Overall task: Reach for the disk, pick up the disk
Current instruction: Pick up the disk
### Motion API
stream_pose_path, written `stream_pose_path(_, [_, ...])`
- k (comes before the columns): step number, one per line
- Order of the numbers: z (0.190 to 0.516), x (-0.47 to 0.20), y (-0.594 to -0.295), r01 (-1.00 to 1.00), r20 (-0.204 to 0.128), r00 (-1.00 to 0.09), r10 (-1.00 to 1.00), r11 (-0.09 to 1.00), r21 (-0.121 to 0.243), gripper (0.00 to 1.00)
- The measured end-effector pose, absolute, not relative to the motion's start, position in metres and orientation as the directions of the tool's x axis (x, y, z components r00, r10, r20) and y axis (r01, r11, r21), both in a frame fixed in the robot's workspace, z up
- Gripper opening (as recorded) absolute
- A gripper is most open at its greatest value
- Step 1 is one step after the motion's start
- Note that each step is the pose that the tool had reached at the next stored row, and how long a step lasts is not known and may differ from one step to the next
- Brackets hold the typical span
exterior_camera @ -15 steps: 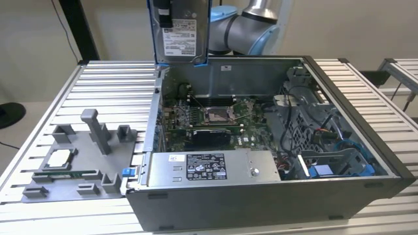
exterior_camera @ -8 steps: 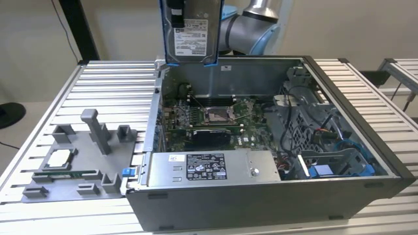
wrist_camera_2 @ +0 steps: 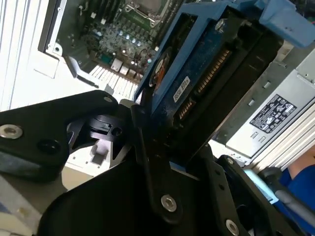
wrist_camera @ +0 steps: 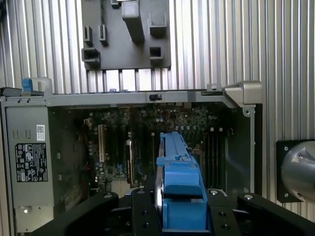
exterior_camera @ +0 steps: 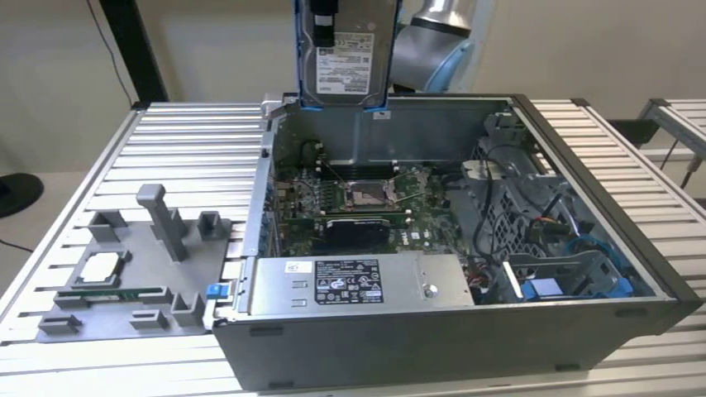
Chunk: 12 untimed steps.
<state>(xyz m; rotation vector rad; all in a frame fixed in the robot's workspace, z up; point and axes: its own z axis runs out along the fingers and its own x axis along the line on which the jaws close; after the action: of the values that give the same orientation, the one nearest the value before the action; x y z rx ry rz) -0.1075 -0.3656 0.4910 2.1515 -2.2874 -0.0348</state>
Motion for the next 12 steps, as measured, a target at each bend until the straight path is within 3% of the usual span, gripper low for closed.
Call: stream_pose_path(12, [0.491,-0.071,-0.366,-0.998,-0.014,-0.061,-0.998,0.061,0.018,0.0])
